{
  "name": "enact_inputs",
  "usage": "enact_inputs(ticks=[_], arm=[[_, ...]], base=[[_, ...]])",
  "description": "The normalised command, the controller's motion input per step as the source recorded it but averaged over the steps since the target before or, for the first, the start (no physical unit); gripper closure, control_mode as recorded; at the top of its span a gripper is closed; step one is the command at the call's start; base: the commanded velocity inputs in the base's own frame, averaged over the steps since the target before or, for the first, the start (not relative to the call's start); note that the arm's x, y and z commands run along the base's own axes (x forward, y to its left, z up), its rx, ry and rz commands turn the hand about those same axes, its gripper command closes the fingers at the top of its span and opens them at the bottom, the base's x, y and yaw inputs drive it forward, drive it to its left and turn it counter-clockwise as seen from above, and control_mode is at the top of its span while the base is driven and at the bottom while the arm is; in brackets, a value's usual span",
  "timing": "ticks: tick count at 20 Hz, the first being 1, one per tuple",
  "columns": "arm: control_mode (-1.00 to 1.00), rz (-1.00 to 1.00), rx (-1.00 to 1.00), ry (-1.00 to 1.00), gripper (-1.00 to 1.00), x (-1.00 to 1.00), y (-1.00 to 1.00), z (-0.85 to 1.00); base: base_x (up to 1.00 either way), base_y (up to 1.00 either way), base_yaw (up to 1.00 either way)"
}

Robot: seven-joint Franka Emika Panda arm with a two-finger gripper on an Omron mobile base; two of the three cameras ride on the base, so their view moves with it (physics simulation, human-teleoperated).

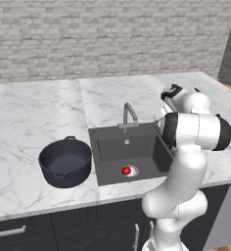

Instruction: Dump the tomato from the pot into the sink. Then turn on the water and wash the tomato. Then turn off the water and put the tomato back in the pot.

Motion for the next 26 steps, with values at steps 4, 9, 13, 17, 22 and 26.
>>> enact_inputs(ticks=[4,9,13,17,22,26], arm=[[-1.0,-0.2,0.0,0.09,-1.0,-1.0,0.27,0.11],[-1.0,-0.2,0.0,0.16,-1.0,-0.77,0.51,0.08],[-1.0,-0.17,0.0,0.16,-1.0,-0.39,0.57,0.17],[-1.0,-0.18,0.0,0.16,-1.0,-0.15,0.54,0.3],[-1.0,-0.22,0.0,0.22,-1.0,-0.01,0.44,0.35],[-1.0,-0.08,0.0,0.14,-1.0,0.0,0.29,0.47]], base=[[0.0,0.0,0.0],[0.0,0.0,0.0],[0.0,0.0,0.0],[0.0,0.0,0.0],[0.0,0.0,0.0],[0.0,0.0,0.0]])
